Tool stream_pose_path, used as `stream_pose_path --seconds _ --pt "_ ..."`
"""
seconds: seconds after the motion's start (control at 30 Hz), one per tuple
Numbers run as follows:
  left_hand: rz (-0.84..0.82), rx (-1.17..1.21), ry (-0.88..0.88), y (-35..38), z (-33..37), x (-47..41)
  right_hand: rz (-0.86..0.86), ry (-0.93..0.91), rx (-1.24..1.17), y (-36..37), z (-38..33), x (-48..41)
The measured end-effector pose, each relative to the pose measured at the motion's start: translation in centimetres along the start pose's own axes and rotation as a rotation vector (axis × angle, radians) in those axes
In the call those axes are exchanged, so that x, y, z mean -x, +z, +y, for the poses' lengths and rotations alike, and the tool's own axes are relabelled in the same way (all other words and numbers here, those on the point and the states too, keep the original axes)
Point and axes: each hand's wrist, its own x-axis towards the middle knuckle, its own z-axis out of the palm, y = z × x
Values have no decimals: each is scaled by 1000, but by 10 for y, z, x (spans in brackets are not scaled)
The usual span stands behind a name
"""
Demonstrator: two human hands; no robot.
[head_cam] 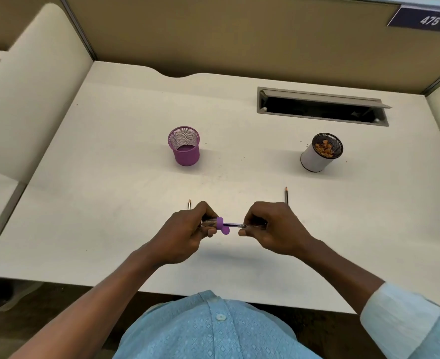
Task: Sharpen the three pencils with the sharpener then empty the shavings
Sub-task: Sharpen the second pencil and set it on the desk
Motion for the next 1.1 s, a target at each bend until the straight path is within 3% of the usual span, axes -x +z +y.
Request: stream_pose_path --seconds 0.07,0.13,0.17,0.27,0.33,0.43,0.6,0.67,0.73,0.83,0.87,0.97,1.1 --pt "7 7 6 -1 2 -1 124 -170 215 4 2 4" --pt "24 9 11 -1 2 -2 165 -155 282 7 -2 6" --pt "26 1 16 -1 2 -2 112 -49 188 6 -7 5" --pt "-2 -47 52 1 4 0 -255 359 -325 -8 -10 -4" --pt "-14 -43 56 4 5 2 -363 370 -349 -13 -9 -5" --pt "-30 -43 43 6 5 2 -246 251 -202 -10 -7 2" --pt "-4 -16 20 6 12 0 110 -173 220 1 4 12" --pt "11 4 21 6 14 -1 198 -215 362 5 4 15" --pt "22 -5 28 5 12 -2 135 -58 292 4 -6 14" --pt "-8 -29 53 8 6 3 -318 453 -355 -12 -16 0" --pt "-13 -30 62 9 5 5 -422 545 -488 -16 -17 -3" --pt "-5 -30 77 12 2 8 -462 512 -430 -16 -16 -3" --pt "9 -15 44 8 -2 6 -187 273 -196 -6 -9 2"
